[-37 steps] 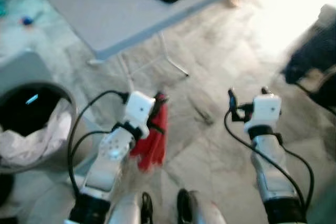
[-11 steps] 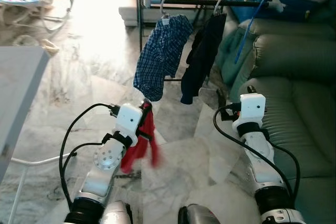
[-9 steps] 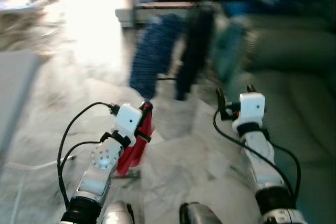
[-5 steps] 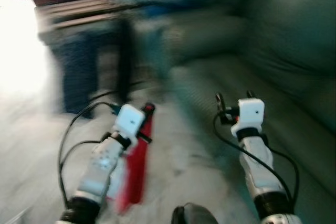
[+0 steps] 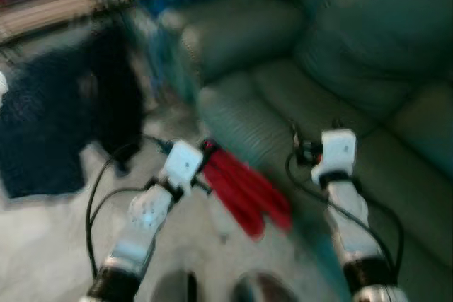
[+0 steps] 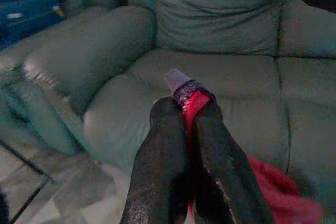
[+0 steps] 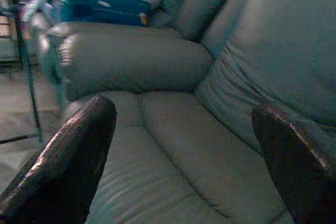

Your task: Hang hanger

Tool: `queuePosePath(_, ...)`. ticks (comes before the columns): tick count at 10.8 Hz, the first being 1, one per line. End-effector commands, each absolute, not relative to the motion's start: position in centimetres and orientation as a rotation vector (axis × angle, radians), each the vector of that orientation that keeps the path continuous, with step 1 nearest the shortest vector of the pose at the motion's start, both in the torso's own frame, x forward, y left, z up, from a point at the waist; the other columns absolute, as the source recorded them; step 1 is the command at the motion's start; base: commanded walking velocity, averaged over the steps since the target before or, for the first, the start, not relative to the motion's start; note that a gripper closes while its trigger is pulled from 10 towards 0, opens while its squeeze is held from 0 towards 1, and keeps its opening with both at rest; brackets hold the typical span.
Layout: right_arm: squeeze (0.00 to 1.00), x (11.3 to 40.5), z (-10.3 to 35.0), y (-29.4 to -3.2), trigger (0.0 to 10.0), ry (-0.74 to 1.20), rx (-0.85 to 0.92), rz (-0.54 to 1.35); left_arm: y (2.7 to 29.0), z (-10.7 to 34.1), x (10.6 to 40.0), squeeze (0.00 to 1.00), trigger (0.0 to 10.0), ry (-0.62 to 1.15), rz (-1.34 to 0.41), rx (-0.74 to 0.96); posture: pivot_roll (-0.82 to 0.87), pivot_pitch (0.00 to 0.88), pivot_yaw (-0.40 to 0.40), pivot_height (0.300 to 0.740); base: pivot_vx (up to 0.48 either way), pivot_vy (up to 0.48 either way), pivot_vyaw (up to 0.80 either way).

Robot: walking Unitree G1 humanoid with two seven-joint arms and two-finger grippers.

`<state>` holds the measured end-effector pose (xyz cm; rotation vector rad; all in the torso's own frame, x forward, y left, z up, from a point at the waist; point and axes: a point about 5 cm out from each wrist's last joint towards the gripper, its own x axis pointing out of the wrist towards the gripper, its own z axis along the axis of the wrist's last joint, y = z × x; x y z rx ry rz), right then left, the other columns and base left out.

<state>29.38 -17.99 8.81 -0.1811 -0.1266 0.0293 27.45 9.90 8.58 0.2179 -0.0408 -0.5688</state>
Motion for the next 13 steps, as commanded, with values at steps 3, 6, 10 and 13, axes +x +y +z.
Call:
queuePosePath(3,0.00,29.0,8.6,-18.4,10.0,-0.109,-0.186,0.028,9.4,8.9,27.2,0.00,10.0,-0.058,-0.592,0.225,-0.01,0.135,-0.041,0.740,0.000,0.480,0.00)
queuePosePath(6,0.00,29.2,8.6,-18.2,10.0,-0.109,-0.184,0.033,9.3,9.4,27.5,0.00,10.0,-0.073,-0.591,0.235,-0.01,0.134,-0.038,0.740,0.000,0.480,0.00)
queuePosePath(10,0.00,29.3,8.6,-18.0,10.0,-0.110,-0.180,0.033,9.0,9.6,27.5,0.00,10.0,-0.084,-0.605,0.253,-0.01,0.135,-0.033,0.740,0.000,0.480,0.00)
queuePosePath(13,0.00,29.1,8.3,-17.9,10.0,-0.099,-0.180,0.032,8.0,9.2,27.2,0.00,10.0,-0.068,-0.752,0.330,0.00,0.145,-0.034,0.740,0.000,0.160,0.00)
